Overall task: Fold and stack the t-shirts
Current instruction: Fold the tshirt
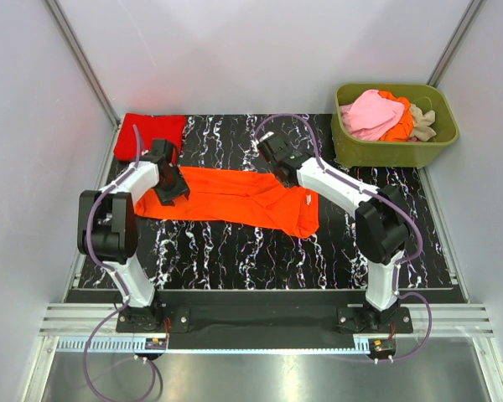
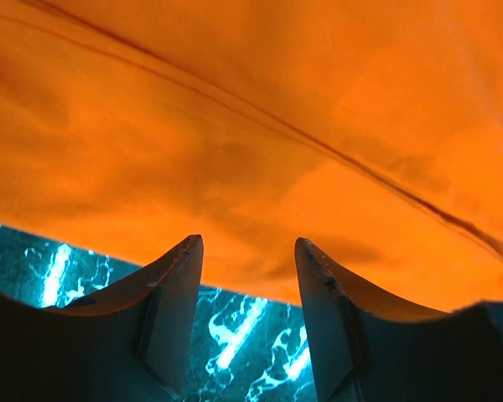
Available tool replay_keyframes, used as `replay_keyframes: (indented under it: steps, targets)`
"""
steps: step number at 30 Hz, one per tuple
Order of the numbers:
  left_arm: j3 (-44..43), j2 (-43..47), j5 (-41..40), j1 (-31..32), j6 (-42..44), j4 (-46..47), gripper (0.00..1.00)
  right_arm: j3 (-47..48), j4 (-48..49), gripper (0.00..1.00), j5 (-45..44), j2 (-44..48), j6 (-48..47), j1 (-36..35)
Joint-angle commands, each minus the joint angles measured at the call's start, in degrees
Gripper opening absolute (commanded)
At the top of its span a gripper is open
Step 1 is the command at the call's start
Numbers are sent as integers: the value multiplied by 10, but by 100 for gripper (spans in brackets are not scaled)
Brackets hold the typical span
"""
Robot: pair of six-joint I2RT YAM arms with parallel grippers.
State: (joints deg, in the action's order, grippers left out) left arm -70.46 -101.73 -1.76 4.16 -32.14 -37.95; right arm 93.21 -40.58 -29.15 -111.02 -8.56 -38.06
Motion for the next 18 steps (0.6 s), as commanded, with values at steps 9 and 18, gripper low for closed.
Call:
replay_keyframes:
  steps: [9, 18]
  targets:
    - [15, -38, -39, 4, -22, 31, 52, -97, 215, 1, 1, 51, -232, 0]
    - [23, -36, -50, 4, -20, 29, 53, -118, 333, 0, 23, 34, -330, -6]
